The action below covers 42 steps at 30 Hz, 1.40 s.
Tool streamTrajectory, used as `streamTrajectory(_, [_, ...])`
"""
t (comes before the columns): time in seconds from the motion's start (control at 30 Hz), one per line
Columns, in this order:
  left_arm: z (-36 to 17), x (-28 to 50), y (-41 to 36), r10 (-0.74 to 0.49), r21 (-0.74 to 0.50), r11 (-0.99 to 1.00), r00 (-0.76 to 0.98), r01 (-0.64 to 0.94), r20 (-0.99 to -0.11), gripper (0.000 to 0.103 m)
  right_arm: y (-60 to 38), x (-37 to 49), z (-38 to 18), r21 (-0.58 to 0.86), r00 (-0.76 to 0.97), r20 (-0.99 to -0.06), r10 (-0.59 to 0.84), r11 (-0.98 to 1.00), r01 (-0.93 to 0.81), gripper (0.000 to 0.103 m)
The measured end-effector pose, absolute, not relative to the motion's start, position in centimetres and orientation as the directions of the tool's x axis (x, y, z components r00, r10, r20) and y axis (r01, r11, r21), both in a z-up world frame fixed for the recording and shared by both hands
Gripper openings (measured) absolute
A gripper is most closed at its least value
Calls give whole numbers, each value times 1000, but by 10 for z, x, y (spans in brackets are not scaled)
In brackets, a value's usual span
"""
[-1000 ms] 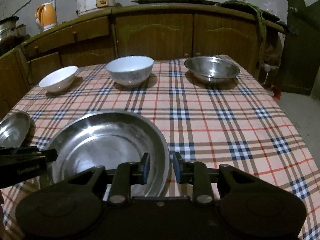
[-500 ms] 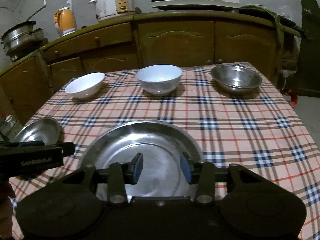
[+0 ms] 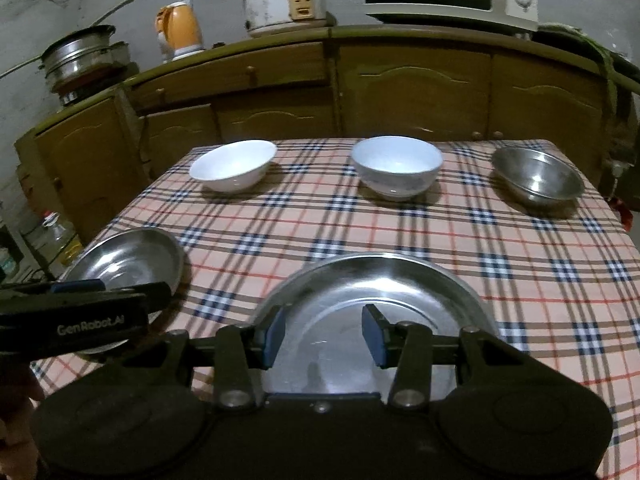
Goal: Organize plates and bowls
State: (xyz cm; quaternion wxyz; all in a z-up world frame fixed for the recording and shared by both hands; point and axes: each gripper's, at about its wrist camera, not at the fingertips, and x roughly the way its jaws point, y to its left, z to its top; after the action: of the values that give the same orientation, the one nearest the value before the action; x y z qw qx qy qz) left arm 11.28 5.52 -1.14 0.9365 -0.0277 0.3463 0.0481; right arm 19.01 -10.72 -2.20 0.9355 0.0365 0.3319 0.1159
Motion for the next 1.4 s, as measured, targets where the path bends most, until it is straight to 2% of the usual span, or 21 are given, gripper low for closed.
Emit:
streamTrajectory(0.6, [-19, 98, 121, 157, -41, 969, 736, -243, -658, 71, -31, 202, -27, 141, 695, -638, 331, 938, -317, 53])
streamTrajectory(1.07, [-47, 121, 219, 364, 28, 874, 614, -486, -700, 71, 16, 235, -46, 166, 626, -682, 378, 914, -370, 53])
streamTrajectory(1.17, [-54, 129, 230, 351, 20, 875, 605, -484, -715, 66, 28, 245, -51, 174, 610, -689, 391, 907, -384, 53])
streamTrajectory(1.4, [-58, 134, 227, 323, 28, 903, 635, -429, -702, 33, 48, 264, -68, 207, 562, -714, 417, 893, -399, 53])
